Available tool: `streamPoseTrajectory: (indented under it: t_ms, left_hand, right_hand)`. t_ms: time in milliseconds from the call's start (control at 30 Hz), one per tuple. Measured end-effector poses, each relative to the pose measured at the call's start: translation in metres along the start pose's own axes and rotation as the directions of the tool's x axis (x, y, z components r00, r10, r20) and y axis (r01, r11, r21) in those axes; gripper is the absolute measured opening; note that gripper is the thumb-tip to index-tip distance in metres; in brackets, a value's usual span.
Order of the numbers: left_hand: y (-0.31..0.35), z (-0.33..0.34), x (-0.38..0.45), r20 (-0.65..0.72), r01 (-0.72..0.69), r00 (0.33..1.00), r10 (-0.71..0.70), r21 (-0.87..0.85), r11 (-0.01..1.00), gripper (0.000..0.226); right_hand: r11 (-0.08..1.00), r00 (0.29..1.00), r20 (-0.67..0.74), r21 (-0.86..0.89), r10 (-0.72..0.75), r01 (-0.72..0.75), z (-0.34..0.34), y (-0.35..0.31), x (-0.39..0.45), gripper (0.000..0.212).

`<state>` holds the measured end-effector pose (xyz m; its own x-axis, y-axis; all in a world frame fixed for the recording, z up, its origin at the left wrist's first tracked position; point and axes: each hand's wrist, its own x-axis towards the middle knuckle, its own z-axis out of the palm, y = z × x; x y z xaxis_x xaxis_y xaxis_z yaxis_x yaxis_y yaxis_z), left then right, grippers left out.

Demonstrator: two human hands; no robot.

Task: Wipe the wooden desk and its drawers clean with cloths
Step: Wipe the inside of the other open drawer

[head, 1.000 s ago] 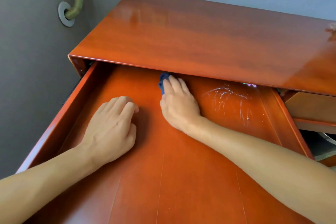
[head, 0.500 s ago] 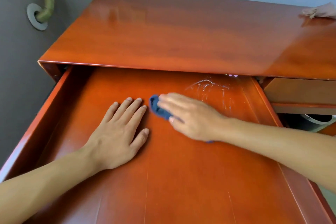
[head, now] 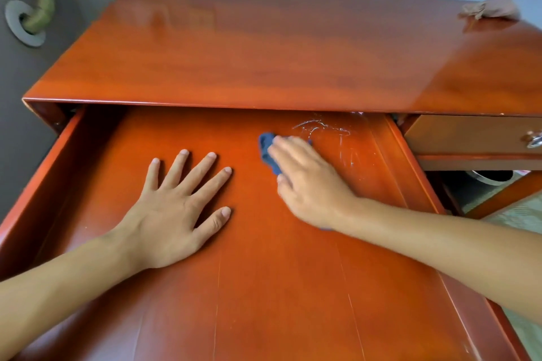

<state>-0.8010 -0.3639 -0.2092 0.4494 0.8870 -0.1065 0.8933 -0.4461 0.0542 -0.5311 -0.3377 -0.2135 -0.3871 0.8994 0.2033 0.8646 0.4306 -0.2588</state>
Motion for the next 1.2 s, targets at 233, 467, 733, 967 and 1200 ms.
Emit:
streamPoseTrajectory:
  t_ms: [233,467,733,967,1200]
  left_hand:
    - [0.017,-0.002,0.008,-0.175,-0.184,0.970,0.169,-0.076,0.980,0.049]
    - [0.053,-0.005,0.045,-0.336,-0.155,0.934,0.120,-0.080,0.985,0.034]
    - [0.072,0.003,0.059,-0.186,-0.129,0.976,0.115,-0.063,0.990,0.056]
    - [0.071,0.004,0.065,-0.020,-0.100,0.995,0.099,0.000,0.995,0.077]
    - [0.073,0.005,0.068,-0.008,-0.086,0.996,0.086,0.014,0.996,0.074]
  right_hand:
    - [0.988,0.988,0.019,-0.042,0.152,-0.151,-0.020,0.032,0.000,0.052]
    - [0.976,0.992,0.118,-0.215,0.047,-0.021,-0.026,0.022,-0.039,0.055]
    - [0.856,0.964,0.189,-0.513,0.185,-0.063,-0.036,-0.005,-0.089,0.071]
    - [0.576,0.900,-0.002,-0.768,0.436,-0.281,-0.046,0.055,-0.007,0.054]
    - [0.781,0.938,0.338,-0.606,0.079,0.153,-0.058,0.022,-0.096,0.057]
